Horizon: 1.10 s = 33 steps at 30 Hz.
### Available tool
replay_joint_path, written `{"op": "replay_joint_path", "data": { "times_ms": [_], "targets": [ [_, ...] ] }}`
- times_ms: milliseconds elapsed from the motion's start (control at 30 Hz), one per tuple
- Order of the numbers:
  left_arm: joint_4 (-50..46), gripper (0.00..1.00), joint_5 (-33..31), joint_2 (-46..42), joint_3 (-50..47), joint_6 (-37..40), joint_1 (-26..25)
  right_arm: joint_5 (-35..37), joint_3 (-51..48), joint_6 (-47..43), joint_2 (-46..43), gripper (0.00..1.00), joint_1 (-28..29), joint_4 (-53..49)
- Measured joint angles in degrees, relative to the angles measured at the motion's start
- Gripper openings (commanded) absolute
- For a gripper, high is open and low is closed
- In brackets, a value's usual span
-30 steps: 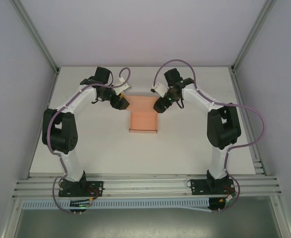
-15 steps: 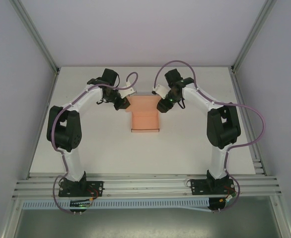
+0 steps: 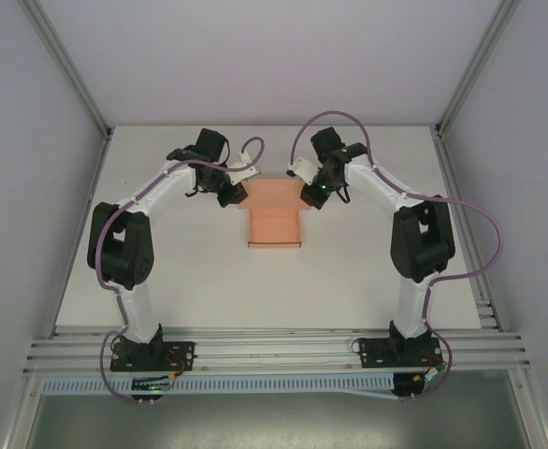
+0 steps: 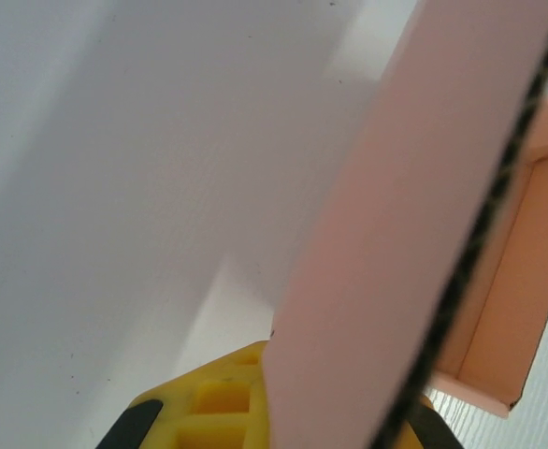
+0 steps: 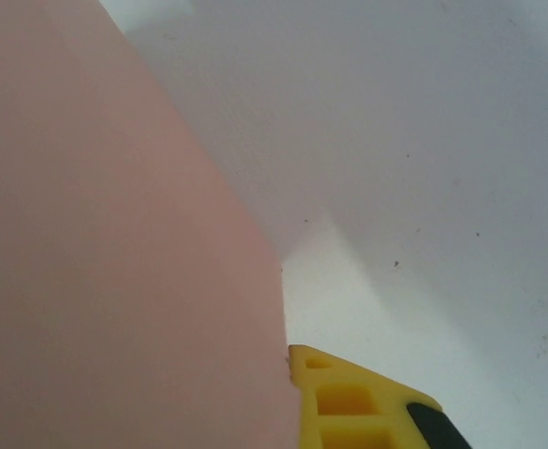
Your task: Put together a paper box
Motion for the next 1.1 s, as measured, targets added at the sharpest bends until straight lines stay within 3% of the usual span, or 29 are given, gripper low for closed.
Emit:
{"op": "replay_joint_path", "data": {
  "times_ms": [200, 433, 633, 833, 1100],
  "targets": [
    [4.72, 0.00, -5.38, -0.33, 0.00, -10.45, -1.88, 5.88, 0.81, 13.11, -0.74, 0.00, 1.44, 1.86],
    [8.50, 0.00, -17.51, -0.37, 2.62, -32.87, -5.49, 13.33, -1.33, 33.64, -3.30, 0.00, 4.37, 7.69],
    [8.66, 0.00, -26.60, 2.54, 6.75, -47.25, -8.52, 16.79, -3.91, 48.46, -3.65, 0.00, 5.22, 13.62],
    [8.66, 0.00, -29.33, 6.21, 10.64, -55.32, -9.55, 20.57, -3.39, 55.80, -2.27, 0.00, 5.27, 15.74],
    [9.60, 0.00, -29.27, 9.35, 10.86, -60.04, -9.64, 23.02, -2.10, 58.93, 1.36, 0.00, 5.27, 16.59]
  ]
}}
